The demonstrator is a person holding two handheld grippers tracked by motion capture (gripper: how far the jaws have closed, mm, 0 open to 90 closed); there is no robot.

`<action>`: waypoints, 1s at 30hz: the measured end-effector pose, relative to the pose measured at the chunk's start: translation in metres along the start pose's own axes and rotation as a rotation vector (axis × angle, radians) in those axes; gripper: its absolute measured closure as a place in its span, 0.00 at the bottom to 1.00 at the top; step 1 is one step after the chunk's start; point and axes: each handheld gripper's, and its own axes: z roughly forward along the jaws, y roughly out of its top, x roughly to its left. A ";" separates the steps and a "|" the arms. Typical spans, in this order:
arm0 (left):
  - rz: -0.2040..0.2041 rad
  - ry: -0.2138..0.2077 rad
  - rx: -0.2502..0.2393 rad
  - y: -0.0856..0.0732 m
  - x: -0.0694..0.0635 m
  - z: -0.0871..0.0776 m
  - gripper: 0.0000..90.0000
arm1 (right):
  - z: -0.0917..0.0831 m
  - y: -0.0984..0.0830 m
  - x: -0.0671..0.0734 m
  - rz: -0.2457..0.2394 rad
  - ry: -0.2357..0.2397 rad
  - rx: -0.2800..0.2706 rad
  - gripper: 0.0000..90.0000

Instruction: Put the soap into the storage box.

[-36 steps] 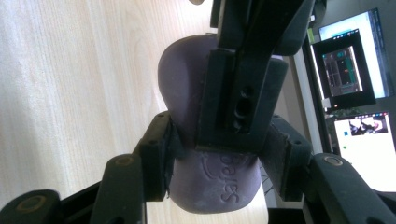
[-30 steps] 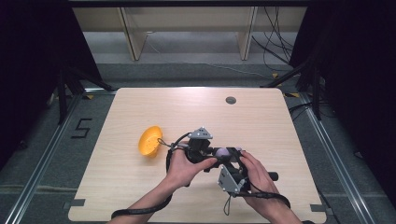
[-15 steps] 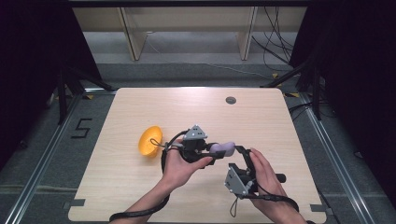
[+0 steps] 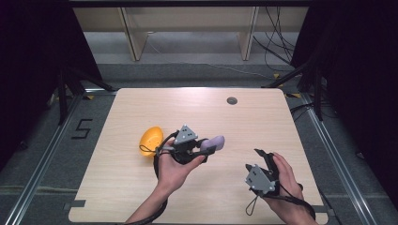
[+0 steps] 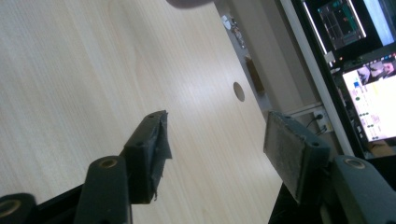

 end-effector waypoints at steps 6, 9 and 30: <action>0.006 0.033 -0.015 -0.005 0.002 -0.003 0.65 | -0.001 -0.013 -0.005 0.039 -0.002 0.014 0.49; 0.005 0.049 -0.022 -0.007 0.002 -0.003 0.65 | -0.001 -0.018 -0.006 0.064 -0.002 0.023 0.49; 0.019 0.113 -0.043 -0.019 0.004 -0.010 0.65 | 0.004 -0.029 -0.007 0.138 0.026 0.037 0.49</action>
